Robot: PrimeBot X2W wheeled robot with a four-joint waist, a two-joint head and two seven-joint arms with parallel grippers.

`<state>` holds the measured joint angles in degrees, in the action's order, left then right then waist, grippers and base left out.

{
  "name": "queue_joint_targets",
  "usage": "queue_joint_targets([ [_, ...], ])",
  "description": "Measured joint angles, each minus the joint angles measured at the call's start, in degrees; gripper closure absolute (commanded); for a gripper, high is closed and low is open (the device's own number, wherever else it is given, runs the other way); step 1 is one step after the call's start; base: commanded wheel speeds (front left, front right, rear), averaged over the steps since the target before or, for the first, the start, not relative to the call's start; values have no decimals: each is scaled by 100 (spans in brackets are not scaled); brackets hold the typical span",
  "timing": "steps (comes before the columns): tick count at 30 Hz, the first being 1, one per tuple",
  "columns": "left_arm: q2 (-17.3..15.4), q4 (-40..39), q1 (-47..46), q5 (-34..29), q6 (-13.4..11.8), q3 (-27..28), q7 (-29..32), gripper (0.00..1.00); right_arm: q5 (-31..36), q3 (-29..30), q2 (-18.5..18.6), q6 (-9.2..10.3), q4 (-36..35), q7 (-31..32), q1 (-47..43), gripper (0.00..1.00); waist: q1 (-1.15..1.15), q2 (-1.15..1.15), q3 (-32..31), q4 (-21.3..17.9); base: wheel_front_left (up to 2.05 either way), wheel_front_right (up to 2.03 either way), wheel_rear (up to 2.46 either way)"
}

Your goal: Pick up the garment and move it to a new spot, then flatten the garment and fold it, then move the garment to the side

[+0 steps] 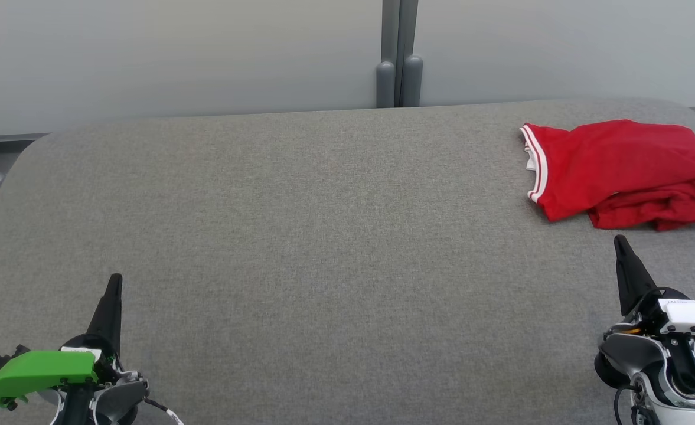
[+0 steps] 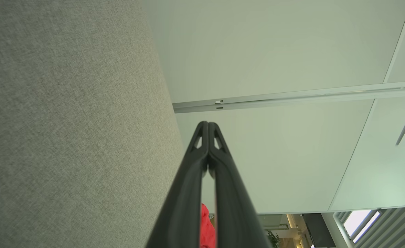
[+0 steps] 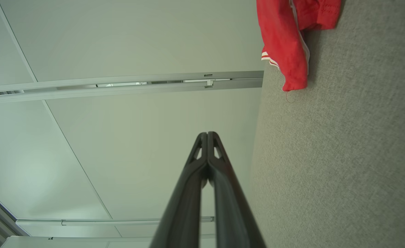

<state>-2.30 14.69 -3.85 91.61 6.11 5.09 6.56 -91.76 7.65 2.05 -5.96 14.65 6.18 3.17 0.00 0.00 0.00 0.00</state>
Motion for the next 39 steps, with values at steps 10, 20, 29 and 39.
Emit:
queue_joint_targets([
  [10, 0, 0, 0, 0, 0, 0, 0, 100, 0, 0, 0, 0, 1, 0, 1, 100, 0, 0, 0, 0, 0, 0, 0],
  [20, 0, 0, 0, 0, 0, 0, 0, 100, 0, 0, 0, 0, 1, 0, 1, 100, 0, 0, 0, 0, 0, 0, 0],
  [29, 1, -1, 0, 0, 0, 0, 0, 100, 0, 0, 0, 0, 1, 0, 1, 100, 0, 0, 0, 0, 0, 0, 0],
  [39, 1, -1, 0, 0, 0, 0, 0, 100, 0, 0, 0, 0, 2, 0, 2, 100, 0, 0, 0, 0, 0, 0, 0],
])
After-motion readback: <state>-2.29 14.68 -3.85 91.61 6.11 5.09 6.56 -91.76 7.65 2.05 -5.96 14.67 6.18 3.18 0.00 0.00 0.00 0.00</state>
